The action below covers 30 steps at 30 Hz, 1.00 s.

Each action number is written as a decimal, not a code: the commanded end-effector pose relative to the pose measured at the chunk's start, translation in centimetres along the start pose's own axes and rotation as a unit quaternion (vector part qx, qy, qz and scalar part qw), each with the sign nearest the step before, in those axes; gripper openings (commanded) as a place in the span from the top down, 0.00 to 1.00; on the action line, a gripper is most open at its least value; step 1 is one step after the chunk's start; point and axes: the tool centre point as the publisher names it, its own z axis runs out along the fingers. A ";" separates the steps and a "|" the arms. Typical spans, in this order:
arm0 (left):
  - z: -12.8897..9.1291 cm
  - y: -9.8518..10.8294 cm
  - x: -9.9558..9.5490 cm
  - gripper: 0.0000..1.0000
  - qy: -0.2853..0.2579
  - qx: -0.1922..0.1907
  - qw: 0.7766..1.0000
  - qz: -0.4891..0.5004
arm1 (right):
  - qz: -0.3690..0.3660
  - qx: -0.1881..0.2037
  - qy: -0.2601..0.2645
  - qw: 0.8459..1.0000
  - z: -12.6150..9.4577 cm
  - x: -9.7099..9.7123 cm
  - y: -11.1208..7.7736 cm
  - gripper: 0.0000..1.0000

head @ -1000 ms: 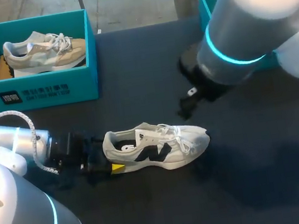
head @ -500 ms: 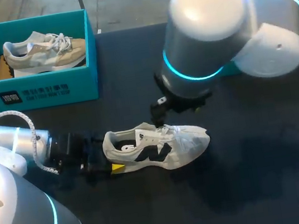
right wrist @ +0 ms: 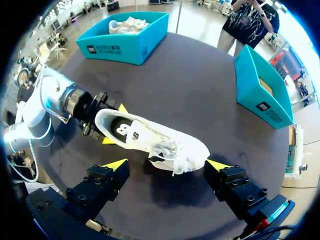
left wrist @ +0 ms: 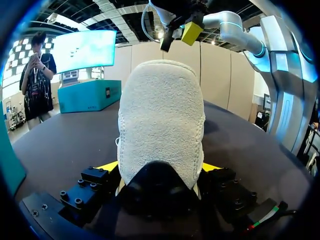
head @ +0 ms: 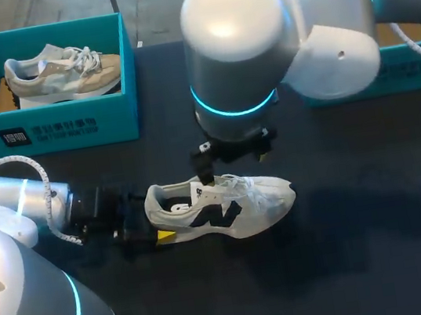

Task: Take the shoe out of the shoebox, open the shoe tongue, remove and reinsert the insole, then place the shoe into the shoebox

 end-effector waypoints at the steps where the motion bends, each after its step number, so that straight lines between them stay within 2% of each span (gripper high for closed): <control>1: -0.1 0.2 -0.1 1.00 -0.001 0.000 1.000 0.000 | 0.059 -0.002 0.009 0.998 0.7 0.4 0.1 0.00; 7: -0.1 0.2 -0.1 1.00 -0.001 0.000 1.000 0.000 | 0.167 -0.026 -0.026 0.985 1.5 1.1 0.5 0.00; 11: -0.1 0.2 -0.1 1.00 -0.001 0.000 1.000 0.000 | 0.179 -0.027 -0.043 0.983 1.8 2.1 0.7 0.00; 15: -0.1 0.2 -0.1 1.00 -0.001 0.000 1.000 0.000 | 0.206 -0.009 -0.057 0.977 2.3 2.5 0.7 0.00; 19: -0.1 0.2 -0.1 1.00 -0.001 0.000 1.000 0.000 | 0.223 -0.011 -0.054 0.973 2.9 2.8 0.6 0.00; 30: -0.1 0.2 -0.1 1.00 -0.001 0.000 1.000 0.000 | 0.227 0.010 -0.076 0.971 4.4 4.5 0.8 0.00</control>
